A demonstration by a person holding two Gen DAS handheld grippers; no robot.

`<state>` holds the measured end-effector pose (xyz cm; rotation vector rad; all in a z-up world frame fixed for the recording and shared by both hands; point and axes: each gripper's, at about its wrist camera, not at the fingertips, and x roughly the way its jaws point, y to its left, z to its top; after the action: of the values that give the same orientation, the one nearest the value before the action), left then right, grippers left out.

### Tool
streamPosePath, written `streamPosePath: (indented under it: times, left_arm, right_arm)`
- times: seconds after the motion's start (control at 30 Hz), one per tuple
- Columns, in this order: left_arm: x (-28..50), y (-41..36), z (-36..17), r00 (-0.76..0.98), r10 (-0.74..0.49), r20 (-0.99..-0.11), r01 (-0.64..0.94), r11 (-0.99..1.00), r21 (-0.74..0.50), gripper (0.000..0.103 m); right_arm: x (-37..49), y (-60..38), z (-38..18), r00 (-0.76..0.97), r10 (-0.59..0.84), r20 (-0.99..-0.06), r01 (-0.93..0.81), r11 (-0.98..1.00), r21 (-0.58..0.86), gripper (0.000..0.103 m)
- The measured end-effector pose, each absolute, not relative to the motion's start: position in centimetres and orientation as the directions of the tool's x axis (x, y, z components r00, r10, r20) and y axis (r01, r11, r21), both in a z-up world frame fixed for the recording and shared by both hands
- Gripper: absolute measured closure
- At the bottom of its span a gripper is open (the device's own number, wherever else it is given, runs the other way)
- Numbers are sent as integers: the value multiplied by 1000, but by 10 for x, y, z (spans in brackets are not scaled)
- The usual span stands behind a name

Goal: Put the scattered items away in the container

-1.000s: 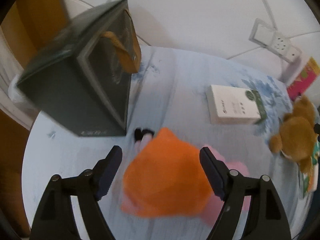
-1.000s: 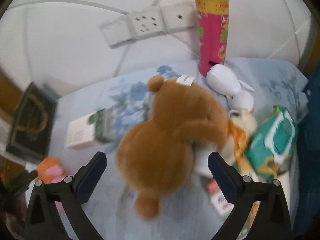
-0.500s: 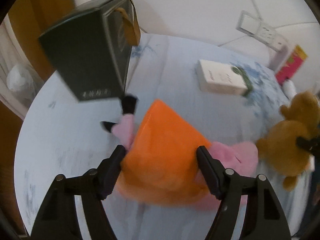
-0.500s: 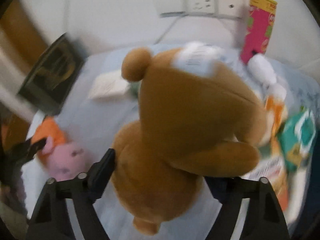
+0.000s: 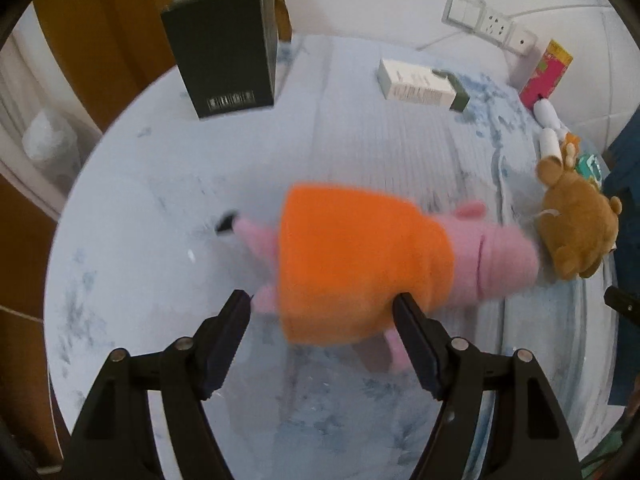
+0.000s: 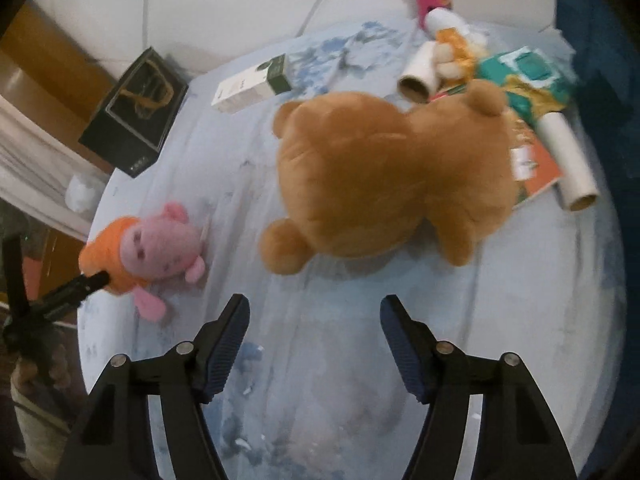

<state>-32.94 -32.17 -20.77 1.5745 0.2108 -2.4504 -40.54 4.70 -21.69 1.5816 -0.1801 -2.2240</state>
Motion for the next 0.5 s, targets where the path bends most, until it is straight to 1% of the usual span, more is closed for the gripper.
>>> streamPosePath:
  times: [0.07, 0.1, 0.13, 0.3, 0.33, 0.37, 0.4, 0.43, 0.5]
  left_arm:
    - [-331, -327, -201, -409, -138, -902, 272, -962, 24, 26]
    - [-332, -330, -198, -414, -141, -899, 279, -960, 22, 26]
    - [-332, -332, -195, -423, -134, -896, 284, -959, 10, 26]
    - [-325, -333, -200, -417, -111, -902, 297, -955, -20, 26]
    - [-321, -333, -203, -414, -108, -904, 296, -955, -21, 26]
    - [-317, -333, -206, -412, -107, -905, 293, -956, -20, 26]
    - [-313, -334, -208, -409, -109, -906, 292, -956, -17, 26]
    - [-310, -338, -211, -407, -117, -906, 296, -955, -10, 26]
    - [-306, -348, -214, -416, -143, -898, 315, -949, 6, 26]
  right_arm:
    - [-402, 53, -213, -300, -378, -876, 230, -920, 319, 28]
    - [-400, 56, -212, -310, -371, -875, 217, -924, 315, 20]
    - [-397, 59, -211, -318, -371, -872, 206, -925, 318, 17]
    - [-389, 47, -205, -314, -379, -871, 238, -919, 314, 17]
    - [-387, 42, -205, -309, -379, -872, 252, -917, 309, 19]
    - [-384, 35, -205, -305, -379, -874, 268, -915, 303, 23]
    - [-381, 26, -206, -294, -385, -875, 288, -908, 303, 35]
    - [-376, 17, -208, -279, -397, -874, 308, -900, 309, 43]
    - [-367, 1, -214, -245, -419, -874, 345, -881, 325, 44]
